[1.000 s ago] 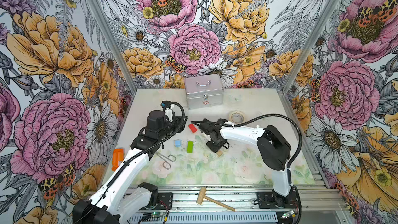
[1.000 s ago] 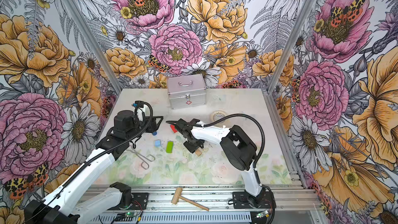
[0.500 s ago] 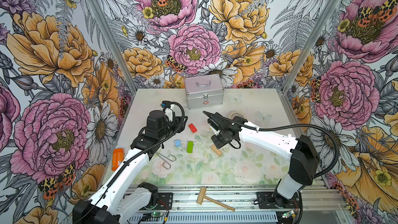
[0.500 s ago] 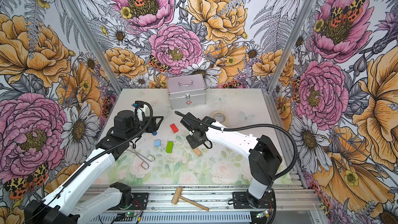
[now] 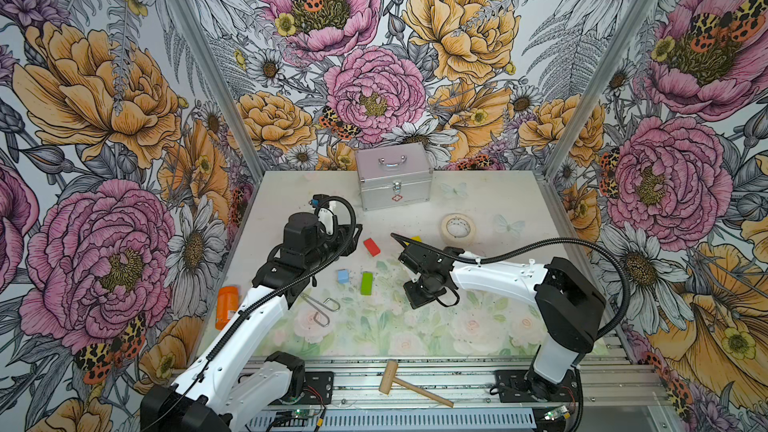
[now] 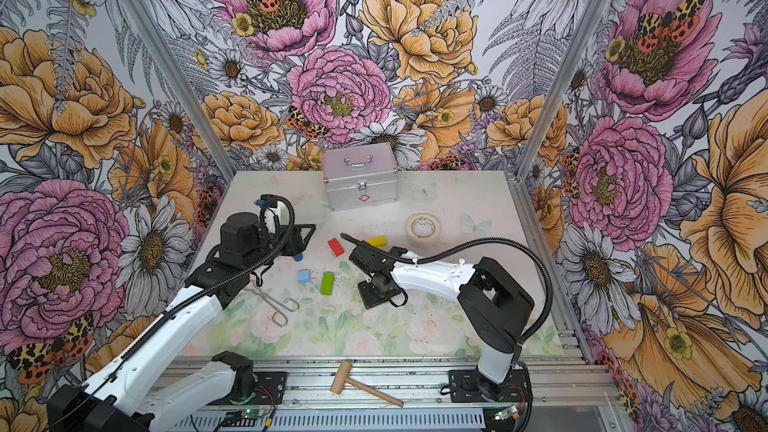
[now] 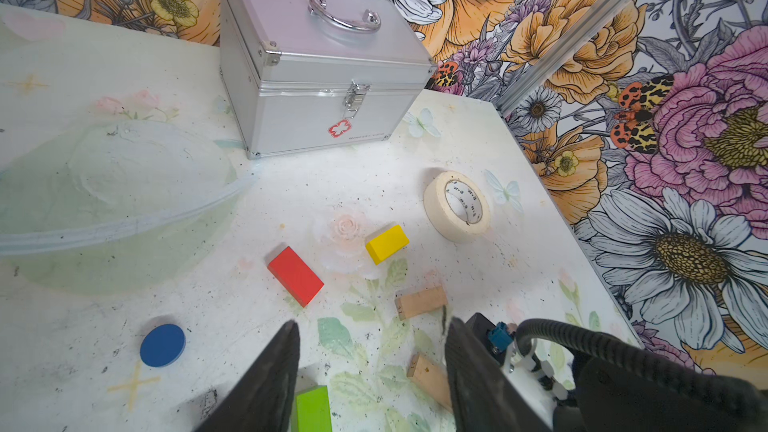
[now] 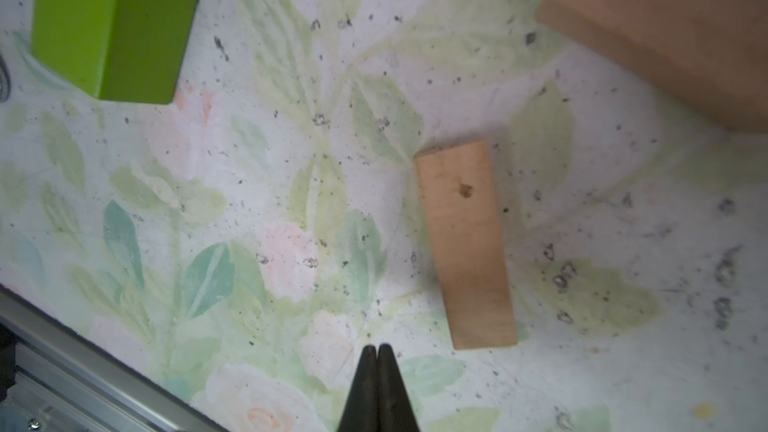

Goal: Build the wood block tower

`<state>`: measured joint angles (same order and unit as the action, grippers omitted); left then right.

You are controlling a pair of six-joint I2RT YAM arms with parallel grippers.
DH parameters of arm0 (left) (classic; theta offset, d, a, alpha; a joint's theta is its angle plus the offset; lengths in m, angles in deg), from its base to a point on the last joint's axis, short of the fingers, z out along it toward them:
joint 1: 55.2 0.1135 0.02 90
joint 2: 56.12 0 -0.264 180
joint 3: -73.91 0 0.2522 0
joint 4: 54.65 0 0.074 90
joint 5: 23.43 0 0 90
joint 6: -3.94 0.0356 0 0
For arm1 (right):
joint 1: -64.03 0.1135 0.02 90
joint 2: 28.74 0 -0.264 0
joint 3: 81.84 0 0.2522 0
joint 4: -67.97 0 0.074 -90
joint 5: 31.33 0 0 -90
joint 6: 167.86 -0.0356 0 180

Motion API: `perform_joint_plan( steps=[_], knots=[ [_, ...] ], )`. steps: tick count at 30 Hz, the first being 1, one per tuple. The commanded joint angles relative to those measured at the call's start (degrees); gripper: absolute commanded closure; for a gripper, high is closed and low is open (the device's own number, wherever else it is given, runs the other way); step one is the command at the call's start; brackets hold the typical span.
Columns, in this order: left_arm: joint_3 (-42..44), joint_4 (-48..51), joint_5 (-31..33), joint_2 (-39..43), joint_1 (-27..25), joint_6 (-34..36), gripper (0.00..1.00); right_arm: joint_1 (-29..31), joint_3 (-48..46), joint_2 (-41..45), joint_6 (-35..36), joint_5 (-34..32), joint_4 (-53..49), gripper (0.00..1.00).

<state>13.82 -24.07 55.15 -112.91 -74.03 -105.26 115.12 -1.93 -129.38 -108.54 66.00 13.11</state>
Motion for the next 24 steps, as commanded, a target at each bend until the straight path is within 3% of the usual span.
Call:
perform_joint_plan(
  steps=[1, 24],
  knots=[
    [0.21, -1.45, -0.89, -0.38, 0.30, -0.37, 0.42, 0.29, 0.03, -1.94, -1.58, 1.36, 2.58, 1.00],
    [-0.12, -1.44, -1.00, -0.95, 0.33, -0.35, 0.43, -3.59, -1.73, -3.59, -3.09, -5.14, 2.52, 1.00]
  ],
)
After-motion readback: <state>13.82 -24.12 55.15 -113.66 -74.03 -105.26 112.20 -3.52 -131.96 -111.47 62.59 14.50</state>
